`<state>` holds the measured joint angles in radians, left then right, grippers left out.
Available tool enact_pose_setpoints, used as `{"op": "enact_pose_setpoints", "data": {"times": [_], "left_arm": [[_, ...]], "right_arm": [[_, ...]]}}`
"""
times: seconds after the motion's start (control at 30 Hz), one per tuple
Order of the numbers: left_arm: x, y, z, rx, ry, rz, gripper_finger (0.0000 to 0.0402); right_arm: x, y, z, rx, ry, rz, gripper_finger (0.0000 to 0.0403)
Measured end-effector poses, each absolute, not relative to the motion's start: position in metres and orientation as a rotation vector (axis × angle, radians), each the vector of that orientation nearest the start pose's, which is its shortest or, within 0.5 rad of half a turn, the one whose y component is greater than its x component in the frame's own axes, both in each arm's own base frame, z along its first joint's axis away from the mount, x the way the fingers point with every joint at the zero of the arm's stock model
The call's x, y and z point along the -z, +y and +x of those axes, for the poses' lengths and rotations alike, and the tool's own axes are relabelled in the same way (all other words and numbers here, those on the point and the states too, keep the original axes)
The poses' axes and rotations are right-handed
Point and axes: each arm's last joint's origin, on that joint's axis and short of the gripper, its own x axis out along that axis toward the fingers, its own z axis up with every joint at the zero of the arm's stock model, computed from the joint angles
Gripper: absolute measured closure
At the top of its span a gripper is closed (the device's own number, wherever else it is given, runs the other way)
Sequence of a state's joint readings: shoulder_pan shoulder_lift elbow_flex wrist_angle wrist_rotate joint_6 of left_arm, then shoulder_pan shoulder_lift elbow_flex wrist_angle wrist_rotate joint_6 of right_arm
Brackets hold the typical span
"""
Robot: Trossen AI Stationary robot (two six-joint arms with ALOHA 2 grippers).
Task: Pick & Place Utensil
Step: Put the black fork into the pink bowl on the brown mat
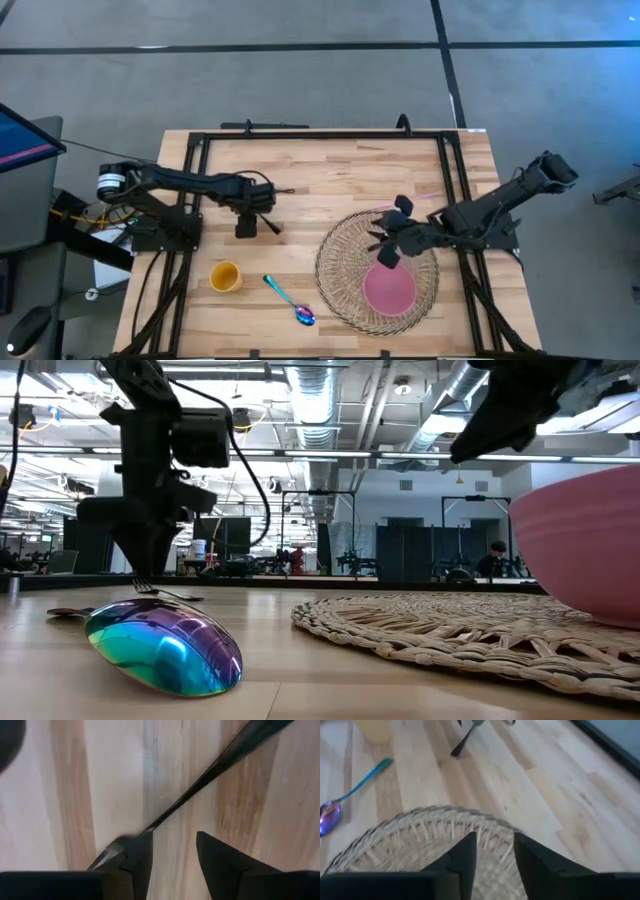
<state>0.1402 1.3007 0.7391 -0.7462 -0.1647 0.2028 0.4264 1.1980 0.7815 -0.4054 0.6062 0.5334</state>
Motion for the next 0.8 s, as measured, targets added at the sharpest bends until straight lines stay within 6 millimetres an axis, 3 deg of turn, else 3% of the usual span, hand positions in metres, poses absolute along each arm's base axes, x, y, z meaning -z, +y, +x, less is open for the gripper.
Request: {"op": "enact_pose_setpoints", "data": {"times": [0.27, 0.5, 0.6, 0.73, 0.8], "left_arm": [[-0.170, 0.038, 0.225, -0.138, 1.361, 0.273, 0.0253], [-0.164, 0.038, 0.227, -0.128, 1.391, 0.272, 0.0269], [-0.167, 0.038, 0.226, -0.114, 1.367, 0.257, 0.0302], [-0.173, 0.037, 0.222, -0.108, 1.338, 0.248, 0.0375], [-0.178, 0.037, 0.221, -0.116, 1.314, 0.246, 0.0389]], "right_arm": [[-0.241, 0.075, 0.226, 0.352, 0.621, 0.077, 0.0216], [-0.241, 0.075, 0.226, 0.352, 0.618, 0.078, 0.0205], [-0.241, 0.075, 0.226, 0.352, 0.615, 0.077, 0.0211], [-0.242, 0.074, 0.226, 0.391, 0.595, 0.057, 0.0221], [-0.242, 0.074, 0.226, 0.400, 0.591, 0.053, 0.0224]]}}
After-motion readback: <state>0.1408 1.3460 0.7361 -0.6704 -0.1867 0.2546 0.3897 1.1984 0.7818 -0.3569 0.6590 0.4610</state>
